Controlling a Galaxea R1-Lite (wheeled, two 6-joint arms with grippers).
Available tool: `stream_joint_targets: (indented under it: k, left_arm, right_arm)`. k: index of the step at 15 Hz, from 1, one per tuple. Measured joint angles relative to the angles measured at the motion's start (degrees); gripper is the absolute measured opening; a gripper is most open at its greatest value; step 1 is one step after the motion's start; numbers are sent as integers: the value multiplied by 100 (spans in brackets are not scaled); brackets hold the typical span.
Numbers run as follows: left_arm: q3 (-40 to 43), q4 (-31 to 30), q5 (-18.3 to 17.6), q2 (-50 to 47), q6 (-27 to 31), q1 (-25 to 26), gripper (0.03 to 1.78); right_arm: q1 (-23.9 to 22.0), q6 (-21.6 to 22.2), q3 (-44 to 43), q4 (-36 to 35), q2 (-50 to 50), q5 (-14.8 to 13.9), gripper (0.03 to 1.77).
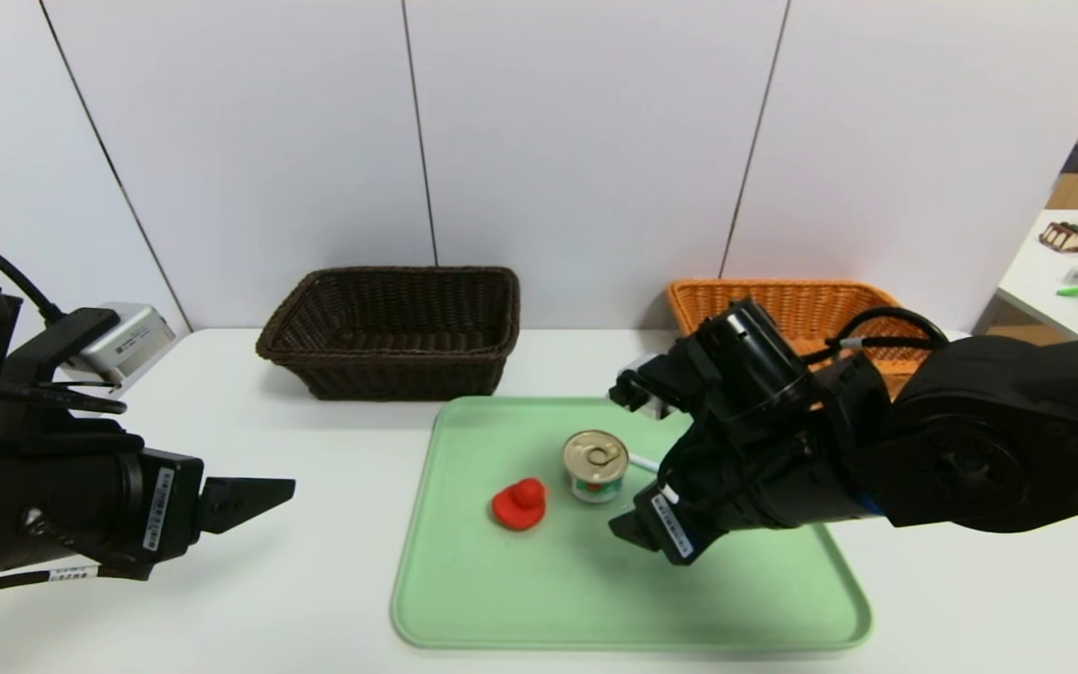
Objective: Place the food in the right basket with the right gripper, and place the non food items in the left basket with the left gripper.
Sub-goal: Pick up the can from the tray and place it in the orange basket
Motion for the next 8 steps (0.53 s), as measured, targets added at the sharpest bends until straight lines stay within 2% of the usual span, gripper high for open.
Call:
stream_joint_targets:
  k: [2, 5, 8]
  left_arm:
    - [11, 4, -2, -11, 0, 0, 169]
    - [43, 1, 0, -24, -2, 0, 169]
    - [52, 1, -2, -35, 4, 0, 169]
  right_arm:
    - [0, 66, 5, -65, 41, 20, 146]
    - [15, 302, -119, -138, 135, 266, 154]
    - [15, 411, -182, -194, 286, 296, 159]
